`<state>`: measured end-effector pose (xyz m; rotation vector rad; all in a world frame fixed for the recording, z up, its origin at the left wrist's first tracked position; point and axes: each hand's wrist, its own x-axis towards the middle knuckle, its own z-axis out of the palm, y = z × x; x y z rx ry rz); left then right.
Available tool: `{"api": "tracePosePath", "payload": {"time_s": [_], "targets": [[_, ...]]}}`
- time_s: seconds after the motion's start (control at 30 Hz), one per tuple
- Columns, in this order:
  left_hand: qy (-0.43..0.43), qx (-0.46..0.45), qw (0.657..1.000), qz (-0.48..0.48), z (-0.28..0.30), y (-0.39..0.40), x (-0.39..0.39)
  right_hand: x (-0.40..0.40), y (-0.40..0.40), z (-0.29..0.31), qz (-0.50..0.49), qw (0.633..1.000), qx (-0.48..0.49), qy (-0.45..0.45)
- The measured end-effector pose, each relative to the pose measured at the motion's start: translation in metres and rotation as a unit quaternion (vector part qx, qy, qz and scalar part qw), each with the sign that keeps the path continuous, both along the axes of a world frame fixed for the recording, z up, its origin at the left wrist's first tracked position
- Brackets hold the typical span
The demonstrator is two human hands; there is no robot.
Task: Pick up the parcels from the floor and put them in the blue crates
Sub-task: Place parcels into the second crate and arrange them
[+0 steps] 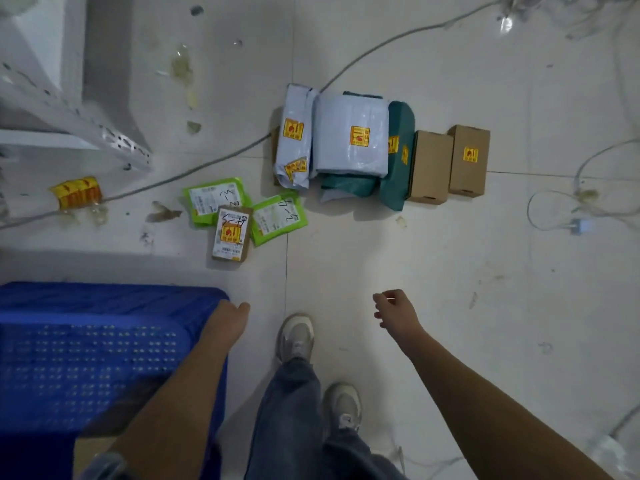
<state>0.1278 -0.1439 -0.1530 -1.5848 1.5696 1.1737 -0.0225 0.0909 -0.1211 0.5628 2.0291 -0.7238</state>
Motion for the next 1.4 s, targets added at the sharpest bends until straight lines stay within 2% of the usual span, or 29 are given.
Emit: {"api": "tracePosePath", "payload": {"time_s": [0.23,0.33,0.5,0.63,0.73,0.87,0.93,1.07,1.17,1.3,1.4], "targets": [[0.053,-0.012,0.982,-0.183,0.001,0.005,-0.113,-0.065,-0.03,-0.021,0.035,0.999,-0.028,0.023],[0.05,0.019,0.979,-0.197,-0.004,0.026,-0.14,-0.087,-0.025,-0.03,0.042,0.999,-0.019,0.01],[0.0,0.036,0.969,-0.242,-0.014,0.039,-0.168,-0.133,-0.008,-0.048,0.016,0.998,0.008,-0.057],[-0.085,0.033,0.957,-0.276,-0.024,0.03,-0.201,-0.189,-0.012,-0.049,0.013,0.999,-0.008,-0.045],[-0.075,0.026,0.968,-0.238,-0.032,0.026,-0.248,-0.231,-0.017,-0.055,0.033,0.999,-0.025,-0.035],[0.045,0.002,0.976,-0.214,-0.051,0.023,-0.319,-0.276,-0.034,-0.079,0.0,0.998,-0.038,-0.053],[0.086,-0.016,0.971,-0.223,-0.069,0.018,-0.348,-0.29,-0.049,-0.096,0.022,0.998,-0.047,-0.048],[0.054,-0.094,0.969,-0.224,-0.104,-0.003,-0.38,-0.307,-0.083,-0.122,0.037,0.996,-0.083,-0.023],[0.041,-0.109,0.978,-0.172,-0.126,-0.023,-0.387,-0.313,-0.097,-0.141,0.009,0.997,-0.081,-0.014],[0.072,-0.002,0.996,-0.047,-0.14,-0.037,-0.379,-0.312,-0.104,-0.162,0.024,0.998,-0.055,-0.021],[0.1,0.045,0.994,-0.012,-0.142,-0.034,-0.37,-0.306,-0.108,-0.169,0.019,0.998,-0.049,-0.026]]}}
